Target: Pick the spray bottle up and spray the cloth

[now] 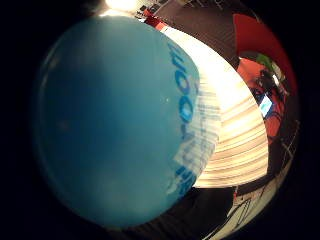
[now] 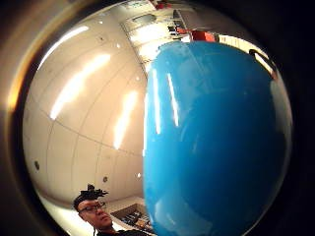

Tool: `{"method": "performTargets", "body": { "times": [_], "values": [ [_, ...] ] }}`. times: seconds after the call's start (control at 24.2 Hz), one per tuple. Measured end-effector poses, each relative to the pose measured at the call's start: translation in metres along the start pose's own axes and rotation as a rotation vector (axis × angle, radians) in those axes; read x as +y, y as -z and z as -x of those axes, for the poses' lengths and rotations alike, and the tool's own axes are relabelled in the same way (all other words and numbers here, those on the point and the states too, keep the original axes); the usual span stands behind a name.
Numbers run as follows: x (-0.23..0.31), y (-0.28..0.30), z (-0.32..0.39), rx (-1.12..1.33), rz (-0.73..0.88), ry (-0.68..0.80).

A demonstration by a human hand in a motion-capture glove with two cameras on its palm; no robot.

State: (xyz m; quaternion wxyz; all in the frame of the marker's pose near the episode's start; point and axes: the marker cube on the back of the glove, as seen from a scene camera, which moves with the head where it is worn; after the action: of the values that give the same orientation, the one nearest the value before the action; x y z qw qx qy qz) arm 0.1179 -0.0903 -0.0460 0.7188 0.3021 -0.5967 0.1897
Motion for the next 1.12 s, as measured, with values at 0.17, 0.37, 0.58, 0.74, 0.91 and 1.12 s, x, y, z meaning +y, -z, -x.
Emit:
{"method": "performTargets", "body": {
  "times": [0.17, 0.37, 0.58, 0.74, 0.91, 1.12],
  "values": [
    [0.006, -0.015, -0.002, 0.026, 0.065, 0.012],
    [0.044, -0.09, 0.024, -0.023, 0.301, -0.029],
    [0.086, -0.175, 0.049, -0.039, 0.568, -0.034],
    [0.09, -0.205, 0.04, -0.014, 0.65, 0.019],
    [0.089, -0.213, 0.037, 0.017, 0.668, 0.011],
    [0.081, -0.222, 0.024, 0.089, 0.677, -0.051]
  ]
}}
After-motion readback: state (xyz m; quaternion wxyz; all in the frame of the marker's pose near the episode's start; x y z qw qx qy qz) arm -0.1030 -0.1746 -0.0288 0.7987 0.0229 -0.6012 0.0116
